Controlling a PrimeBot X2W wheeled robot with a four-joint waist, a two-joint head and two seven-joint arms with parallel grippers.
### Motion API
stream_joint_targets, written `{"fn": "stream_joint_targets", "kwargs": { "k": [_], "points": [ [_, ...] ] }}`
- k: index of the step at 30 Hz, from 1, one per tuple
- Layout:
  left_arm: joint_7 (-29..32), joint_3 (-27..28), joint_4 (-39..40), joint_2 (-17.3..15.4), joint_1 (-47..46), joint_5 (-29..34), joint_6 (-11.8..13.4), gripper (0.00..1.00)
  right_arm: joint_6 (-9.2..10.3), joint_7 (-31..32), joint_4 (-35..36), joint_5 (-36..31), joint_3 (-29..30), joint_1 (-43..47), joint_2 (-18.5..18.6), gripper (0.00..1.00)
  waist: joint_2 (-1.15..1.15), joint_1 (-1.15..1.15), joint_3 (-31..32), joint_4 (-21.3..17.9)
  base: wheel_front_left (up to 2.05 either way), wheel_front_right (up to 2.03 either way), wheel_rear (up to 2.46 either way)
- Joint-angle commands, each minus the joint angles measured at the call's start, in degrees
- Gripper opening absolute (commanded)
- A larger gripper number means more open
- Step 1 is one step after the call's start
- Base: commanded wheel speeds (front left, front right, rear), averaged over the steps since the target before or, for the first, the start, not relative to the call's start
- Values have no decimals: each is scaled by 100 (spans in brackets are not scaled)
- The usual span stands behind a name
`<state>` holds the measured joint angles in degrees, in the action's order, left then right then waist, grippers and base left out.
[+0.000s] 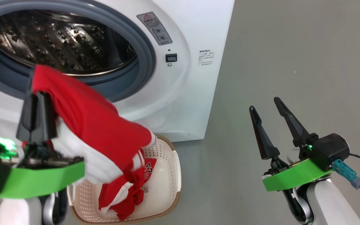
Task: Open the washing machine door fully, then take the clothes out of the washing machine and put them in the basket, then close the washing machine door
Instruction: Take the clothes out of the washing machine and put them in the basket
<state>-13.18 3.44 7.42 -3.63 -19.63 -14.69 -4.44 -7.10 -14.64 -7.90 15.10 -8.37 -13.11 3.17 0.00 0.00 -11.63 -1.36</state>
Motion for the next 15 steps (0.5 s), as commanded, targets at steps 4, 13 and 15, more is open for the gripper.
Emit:
{"fn": "stream_joint_targets", "kwargs": {
  "k": [4, 13, 15],
  "points": [
    [-24, 72, -65, -45, 324, -2, 192, 0, -39, -36, 185, 89, -122, -76, -21, 100, 0, 0, -159, -50, 0, 0, 0],
    [-154, -223, -1378, 52, 337, -344, 283, 0, -39, -36, 283, 12, -27, -177, -14, 100, 0, 0, -684, 65, 0, 0, 0],
    [-167, -261, -1782, 60, 204, -441, 259, 0, -39, -36, 305, -13, -19, -220, -14, 100, 0, 0, -800, 94, 0, 0, 0]
  ]
}}
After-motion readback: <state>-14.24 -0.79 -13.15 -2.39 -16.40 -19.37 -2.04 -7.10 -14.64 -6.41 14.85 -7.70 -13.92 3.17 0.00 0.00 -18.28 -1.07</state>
